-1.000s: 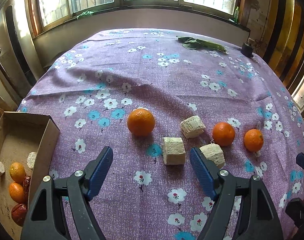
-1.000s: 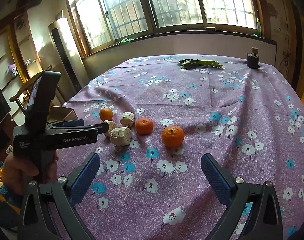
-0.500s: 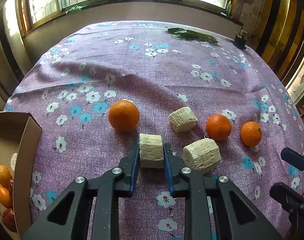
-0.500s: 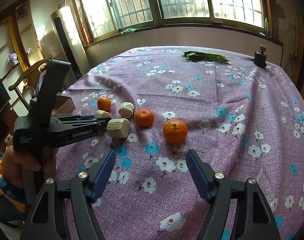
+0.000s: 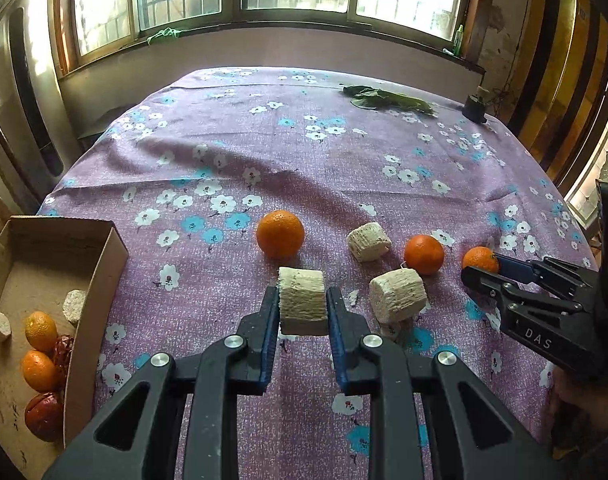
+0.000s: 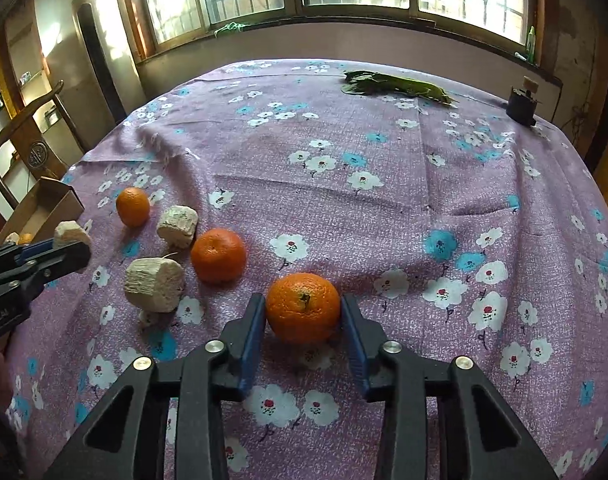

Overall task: Organize fruits
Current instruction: 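Carry the held white block and orange over the cardboard box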

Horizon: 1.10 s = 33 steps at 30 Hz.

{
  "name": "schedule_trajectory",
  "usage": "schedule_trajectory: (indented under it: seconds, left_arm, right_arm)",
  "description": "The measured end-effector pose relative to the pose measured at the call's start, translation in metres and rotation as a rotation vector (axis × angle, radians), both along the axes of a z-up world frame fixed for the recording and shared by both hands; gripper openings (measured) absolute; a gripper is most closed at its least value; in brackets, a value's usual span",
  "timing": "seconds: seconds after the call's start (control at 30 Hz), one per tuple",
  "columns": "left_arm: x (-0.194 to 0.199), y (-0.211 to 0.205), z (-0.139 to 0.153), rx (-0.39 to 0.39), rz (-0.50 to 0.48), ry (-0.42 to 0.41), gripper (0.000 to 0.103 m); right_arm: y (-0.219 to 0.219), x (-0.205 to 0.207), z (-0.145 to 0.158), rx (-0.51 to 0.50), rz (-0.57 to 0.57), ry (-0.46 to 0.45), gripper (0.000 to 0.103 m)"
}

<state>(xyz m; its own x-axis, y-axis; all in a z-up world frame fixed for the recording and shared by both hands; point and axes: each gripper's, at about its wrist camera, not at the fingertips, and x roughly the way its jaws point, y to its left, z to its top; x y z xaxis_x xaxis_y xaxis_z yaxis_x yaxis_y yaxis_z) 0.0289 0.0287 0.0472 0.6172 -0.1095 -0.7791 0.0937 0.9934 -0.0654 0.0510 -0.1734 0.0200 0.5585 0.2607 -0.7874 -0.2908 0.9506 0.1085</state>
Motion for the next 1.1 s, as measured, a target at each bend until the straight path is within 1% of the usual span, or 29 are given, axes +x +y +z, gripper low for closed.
schedule_trajectory:
  seconds: [0.27,0.43,0.7,1.1]
  left_arm:
    - [-0.017,0.007,0.0,0.037,0.026,-0.012,0.022]
    - [-0.028,0.016,0.001,0.058,0.051,-0.021,0.022]
    - [-0.05,0.031,0.011,0.083,0.077,-0.061,0.022]
    - [-0.077,0.064,0.022,0.086,0.128,-0.099,0.022]
  right_arm:
    - [0.004,-0.03,0.015,0.033,0.008,-0.028,0.04]
    - [0.011,-0.053,0.024,0.082,0.013,-0.05,0.04]
    - [0.04,-0.074,0.027,0.11,0.068,-0.042,0.04]
    - [0.084,-0.093,0.044,0.097,0.148,-0.072,0.04]
